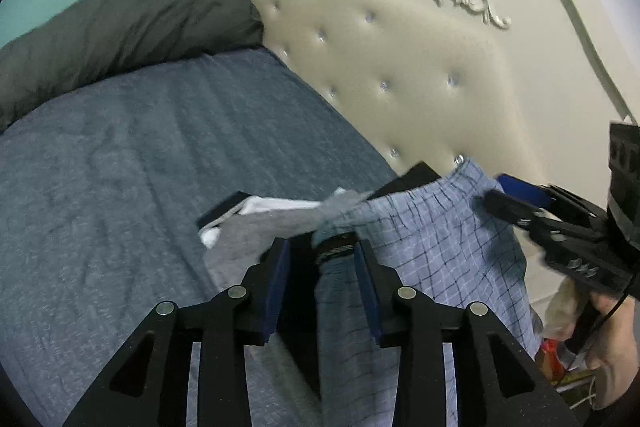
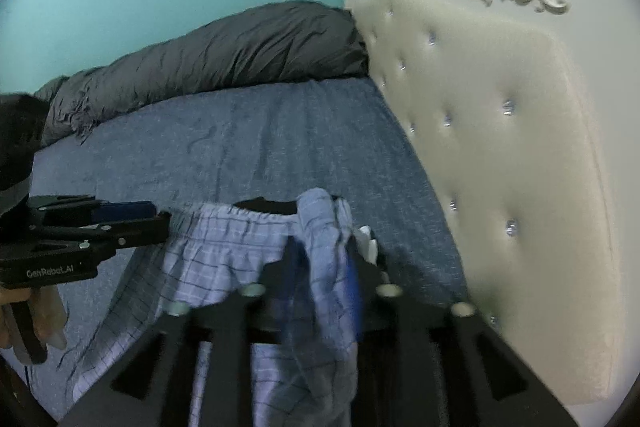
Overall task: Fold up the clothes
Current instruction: 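Lower the shorts onto the folded clothes stack with both grippers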
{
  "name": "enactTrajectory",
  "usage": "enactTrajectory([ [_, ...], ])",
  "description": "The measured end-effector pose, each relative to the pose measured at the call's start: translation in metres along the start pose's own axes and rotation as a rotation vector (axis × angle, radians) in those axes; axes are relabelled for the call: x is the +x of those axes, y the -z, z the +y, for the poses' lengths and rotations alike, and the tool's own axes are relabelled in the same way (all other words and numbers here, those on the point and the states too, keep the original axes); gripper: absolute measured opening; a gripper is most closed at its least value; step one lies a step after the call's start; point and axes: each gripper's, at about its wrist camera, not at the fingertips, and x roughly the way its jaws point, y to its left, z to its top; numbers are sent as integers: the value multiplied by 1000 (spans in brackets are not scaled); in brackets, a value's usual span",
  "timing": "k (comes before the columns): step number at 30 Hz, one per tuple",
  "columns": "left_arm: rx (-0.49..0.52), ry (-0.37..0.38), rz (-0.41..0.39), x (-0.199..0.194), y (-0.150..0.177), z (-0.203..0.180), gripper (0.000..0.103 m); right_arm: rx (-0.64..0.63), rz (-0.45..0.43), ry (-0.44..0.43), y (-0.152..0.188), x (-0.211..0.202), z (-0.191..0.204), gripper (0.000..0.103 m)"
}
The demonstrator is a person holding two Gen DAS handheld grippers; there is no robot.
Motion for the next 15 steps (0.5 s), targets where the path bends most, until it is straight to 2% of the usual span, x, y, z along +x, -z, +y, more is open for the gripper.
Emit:
enactTrajectory([
  [4, 62, -20, -41, -26, 13, -4, 39, 98, -77, -55, 17, -32, -30, 51],
  [7, 98, -13, -24, -34, 28, -13, 39, 171, -125, -111, 39, -55, -54, 51],
  [10, 110, 0, -1, -36, 46, -20, 39, 226, -129, -146, 72, -69, -71, 51],
  [15, 106, 8, 24, -39, 70, -26, 39, 277, -77, -177, 118, -73, -74, 51],
])
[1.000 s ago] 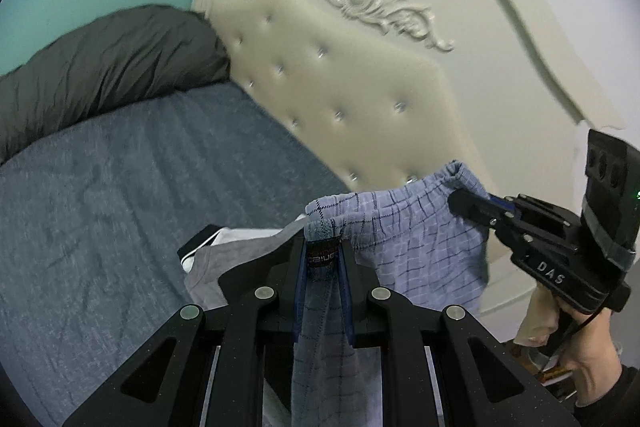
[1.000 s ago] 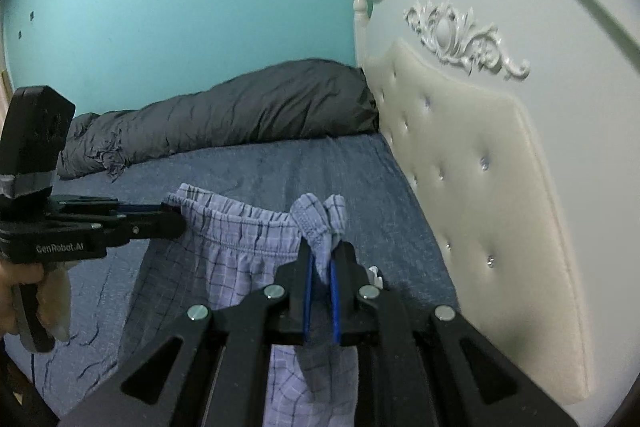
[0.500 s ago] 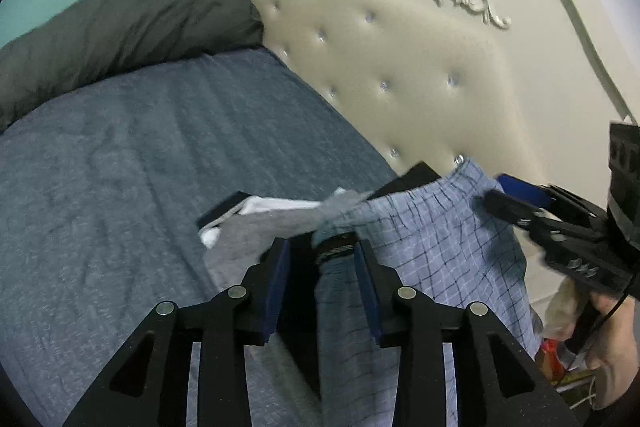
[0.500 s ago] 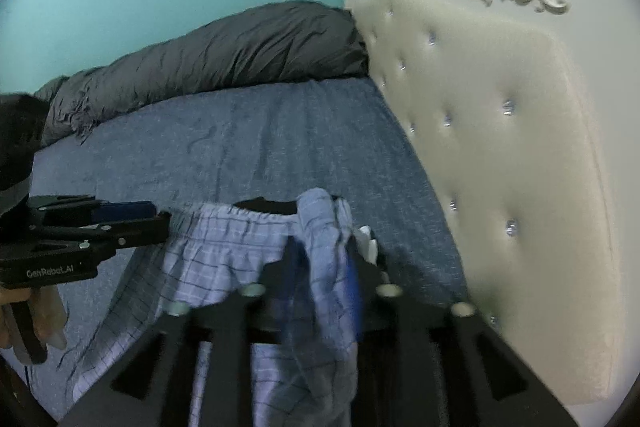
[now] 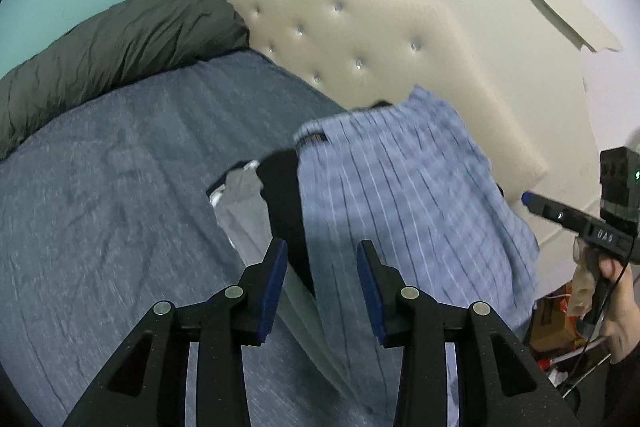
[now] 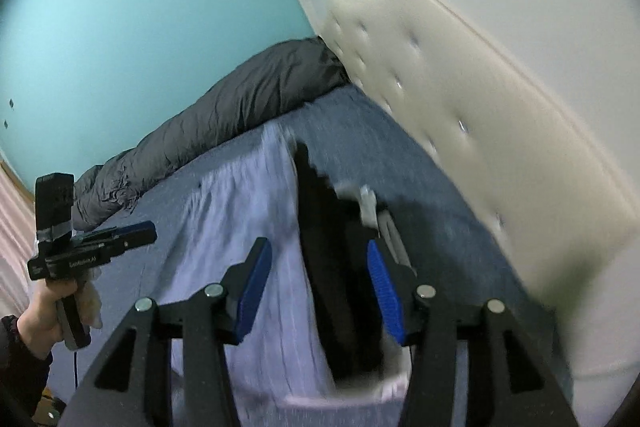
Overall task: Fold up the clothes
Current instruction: 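Lower the shorts onto the folded clothes stack with both grippers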
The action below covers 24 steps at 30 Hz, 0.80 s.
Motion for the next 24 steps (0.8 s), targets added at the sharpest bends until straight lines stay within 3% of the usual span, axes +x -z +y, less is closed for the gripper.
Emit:
enactTrajectory([
  [4, -4, 4, 18, 1, 14, -6, 39, 50, 30, -34, 22, 1, -6, 51],
  [11, 13, -7, 23, 1, 23, -11, 39, 87, 37, -35, 31, 4, -5, 6],
  [18, 20, -31, 36, 6, 28, -6, 39, 50, -1, -9, 30, -8, -3, 2],
  [24, 11, -26, 37, 7, 30, -1, 39, 57, -29, 78, 35, -9, -1, 2],
])
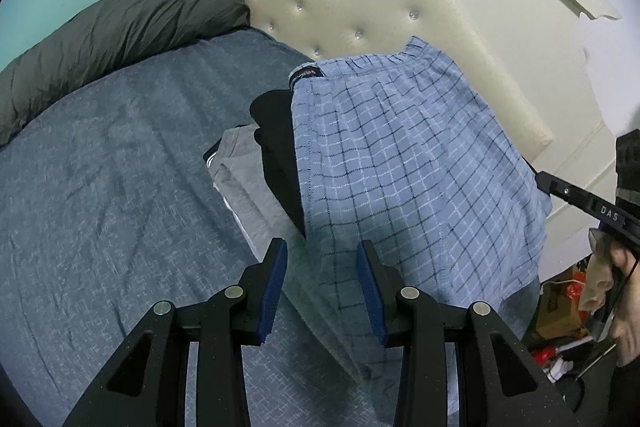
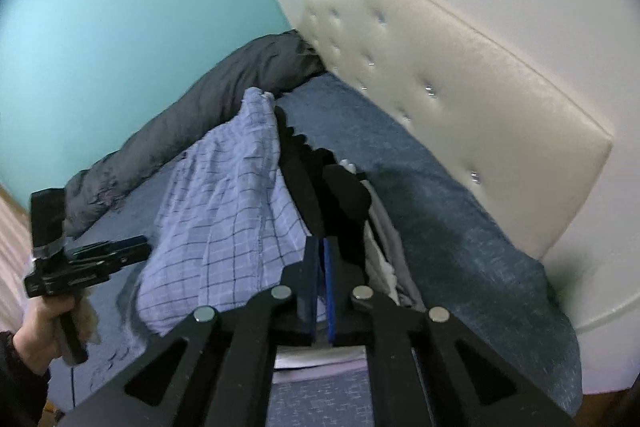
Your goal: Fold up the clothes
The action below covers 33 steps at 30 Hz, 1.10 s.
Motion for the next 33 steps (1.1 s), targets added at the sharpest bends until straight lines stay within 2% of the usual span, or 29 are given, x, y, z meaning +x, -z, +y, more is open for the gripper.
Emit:
enactTrajectory([
  [5, 9, 10, -21, -7, 0, -3, 39, 86, 4, -49, 3, -2, -5, 11],
  [8, 12, 15, -30, -11, -1, -6, 39, 97, -13, -87, 4, -9, -6, 12],
  [12, 17, 21, -29, -12, -1, -9, 39, 70, 26, -118, 9, -6, 0, 14],
  [14, 23, 22, -24, -12, -1, -12, 39, 50, 27, -99, 12, -7, 3, 12],
  [15, 26, 25, -23, -11, 0, -14, 39, 44, 19, -89, 14, -8, 4, 2],
  [22, 28, 25, -18, -11, 1, -15, 39, 52, -86, -20, 15, -34, -4, 1],
  [28, 34, 24, -14, -13, 2, -16, 39, 47, -10, 60, 22, -16, -14, 2],
  [33, 39, 24, -16, -16, 4, -15, 39, 90, -11, 71, 21, -14, -17, 4],
])
